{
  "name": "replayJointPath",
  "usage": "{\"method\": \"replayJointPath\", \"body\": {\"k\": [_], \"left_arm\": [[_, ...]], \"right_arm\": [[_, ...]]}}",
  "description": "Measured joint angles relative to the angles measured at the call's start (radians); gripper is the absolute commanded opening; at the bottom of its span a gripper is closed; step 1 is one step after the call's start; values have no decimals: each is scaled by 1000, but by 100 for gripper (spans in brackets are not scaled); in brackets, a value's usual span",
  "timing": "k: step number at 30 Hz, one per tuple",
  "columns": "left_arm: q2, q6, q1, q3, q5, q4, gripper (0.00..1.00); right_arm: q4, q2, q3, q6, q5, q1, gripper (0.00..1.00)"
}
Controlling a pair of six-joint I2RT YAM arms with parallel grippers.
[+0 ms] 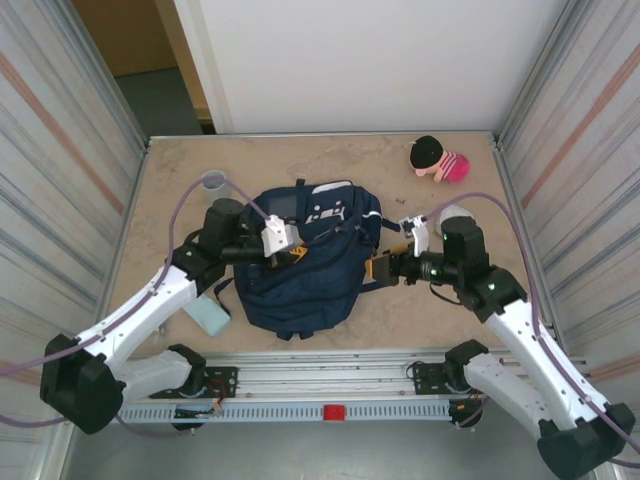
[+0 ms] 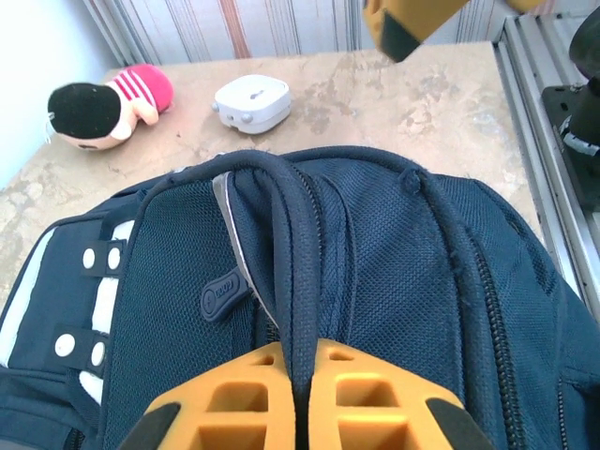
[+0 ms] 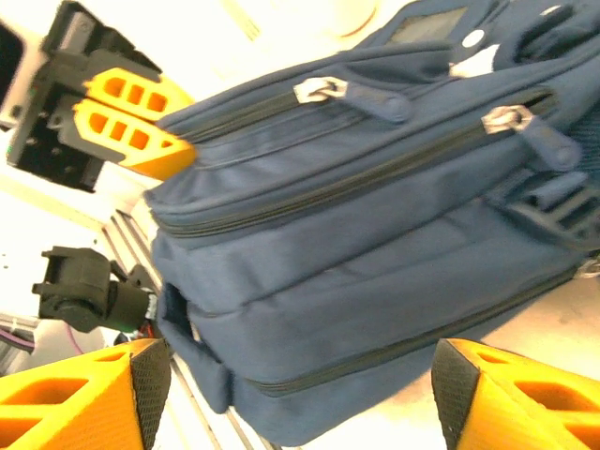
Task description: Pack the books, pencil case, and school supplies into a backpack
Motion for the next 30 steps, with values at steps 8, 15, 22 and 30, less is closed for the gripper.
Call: {"method": "replayJointPath", "body": {"k": [8,15,22,30], "left_arm": [[-67,37,55,-37,103,-1,0],[-68,58,68,-52,142,3,0],[-68,62,79,-56,163,3,0],[-69,62,87,-56,182,2,0]], "right_arm": [[20,207,51,-136,-161,-189,78],[190,427,53,-138,-260,-226,80],[338,516,53,-148,-348,-221,82],[425,624,76,-183,-441,-159,83]]}}
